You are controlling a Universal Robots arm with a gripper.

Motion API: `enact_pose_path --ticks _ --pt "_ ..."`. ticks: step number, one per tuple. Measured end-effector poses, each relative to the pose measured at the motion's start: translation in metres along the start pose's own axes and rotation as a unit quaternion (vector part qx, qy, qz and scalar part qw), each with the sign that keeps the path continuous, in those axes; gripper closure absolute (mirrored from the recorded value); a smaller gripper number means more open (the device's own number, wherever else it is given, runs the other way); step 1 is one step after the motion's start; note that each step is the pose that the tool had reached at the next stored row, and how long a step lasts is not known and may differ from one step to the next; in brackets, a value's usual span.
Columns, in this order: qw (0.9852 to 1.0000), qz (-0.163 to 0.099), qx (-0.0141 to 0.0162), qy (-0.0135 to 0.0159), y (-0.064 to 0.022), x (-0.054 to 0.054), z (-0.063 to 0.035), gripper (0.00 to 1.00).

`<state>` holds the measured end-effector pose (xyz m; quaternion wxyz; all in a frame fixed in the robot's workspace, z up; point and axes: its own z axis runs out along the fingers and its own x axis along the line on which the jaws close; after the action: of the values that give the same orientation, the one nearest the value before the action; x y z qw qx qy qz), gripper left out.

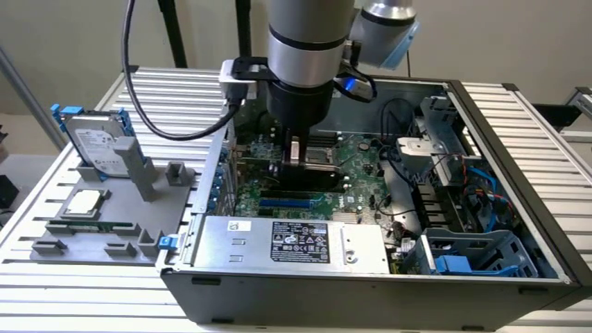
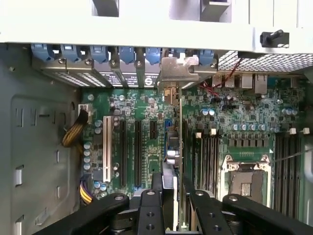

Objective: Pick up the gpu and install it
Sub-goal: 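Insert the gpu into the slot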

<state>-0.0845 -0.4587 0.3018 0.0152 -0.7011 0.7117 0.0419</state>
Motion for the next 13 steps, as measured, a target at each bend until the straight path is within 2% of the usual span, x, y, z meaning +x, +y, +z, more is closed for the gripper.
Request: enact_pose_path --ticks 7,13 --pt "1.0 0.001 0.0013 -0.003 0.0013 0.001 0.0124 1.0" --pt "1.0 0.006 0.0016 -0.0037 0.0023 0.002 0.0234 1.0"
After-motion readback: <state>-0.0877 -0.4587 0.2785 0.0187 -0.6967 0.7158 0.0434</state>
